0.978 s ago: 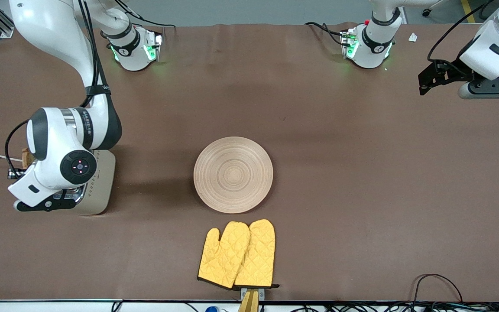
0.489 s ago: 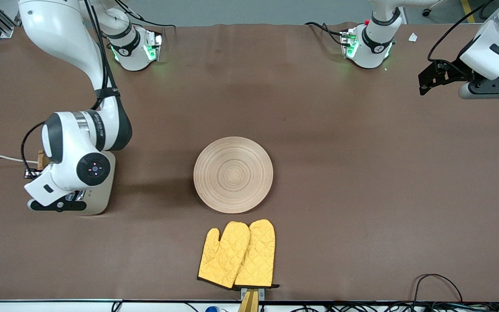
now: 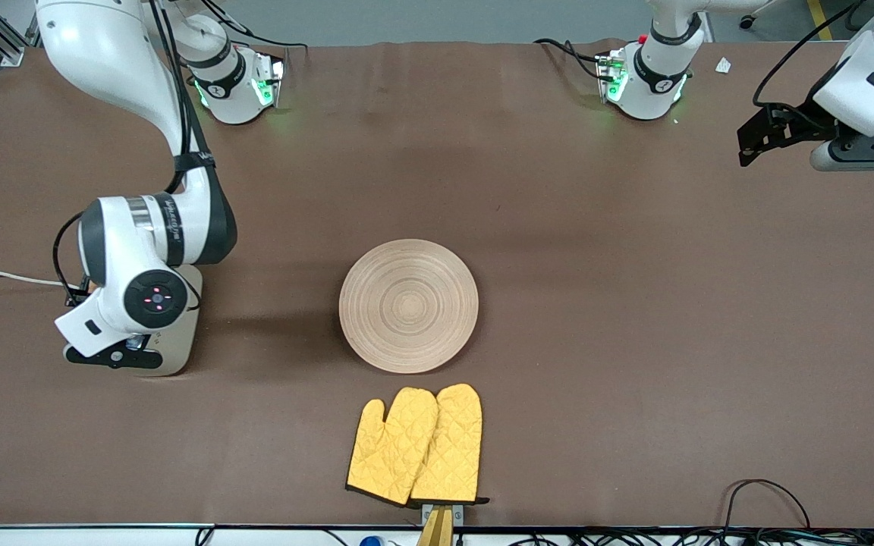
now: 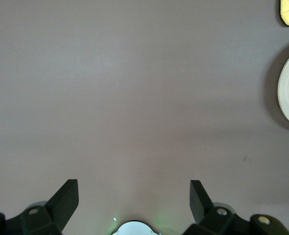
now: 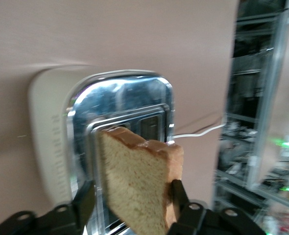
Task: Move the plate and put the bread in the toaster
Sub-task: 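Lower the bread slice into the toaster slot with the right gripper, then open the right gripper and raise it away from the toaster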
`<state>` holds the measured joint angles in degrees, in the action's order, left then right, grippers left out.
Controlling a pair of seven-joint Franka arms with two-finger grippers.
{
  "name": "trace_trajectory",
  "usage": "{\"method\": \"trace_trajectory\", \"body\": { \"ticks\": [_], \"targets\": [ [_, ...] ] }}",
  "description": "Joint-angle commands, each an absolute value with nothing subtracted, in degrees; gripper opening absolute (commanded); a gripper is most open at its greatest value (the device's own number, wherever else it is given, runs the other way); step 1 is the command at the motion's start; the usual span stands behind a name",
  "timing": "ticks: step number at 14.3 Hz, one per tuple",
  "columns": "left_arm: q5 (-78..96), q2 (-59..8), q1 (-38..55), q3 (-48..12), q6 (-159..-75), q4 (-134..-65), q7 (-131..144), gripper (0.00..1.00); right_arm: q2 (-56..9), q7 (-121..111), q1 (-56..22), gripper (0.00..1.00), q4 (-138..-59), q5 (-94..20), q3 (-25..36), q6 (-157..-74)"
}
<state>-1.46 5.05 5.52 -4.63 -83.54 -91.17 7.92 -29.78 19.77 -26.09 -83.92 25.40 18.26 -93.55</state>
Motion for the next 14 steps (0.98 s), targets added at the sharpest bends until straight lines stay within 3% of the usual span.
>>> {"method": "trace_trajectory", "body": {
  "ticks": [1, 7, 14],
  "targets": [
    [-1.2, 4.9, 5.4, -4.4, -83.5, -90.0, 7.6, 1.0, -23.0, 19.7, -25.1, 1.0, -85.7, 17.2, 17.8, -93.4],
    [-1.5, 4.9, 5.4, -4.4, -83.4, -89.4, 7.6, 1.0, -12.8, 10.8, -19.9, 1.0, -86.0, 5.5, 17.8, -90.3],
    [-2.0, 4.9, 5.4, -4.1, -82.9, -88.5, 7.6, 1.0, 1.7, 3.0, -13.2, 1.0, -94.4, -0.9, 18.1, -91.0]
  ]
}}
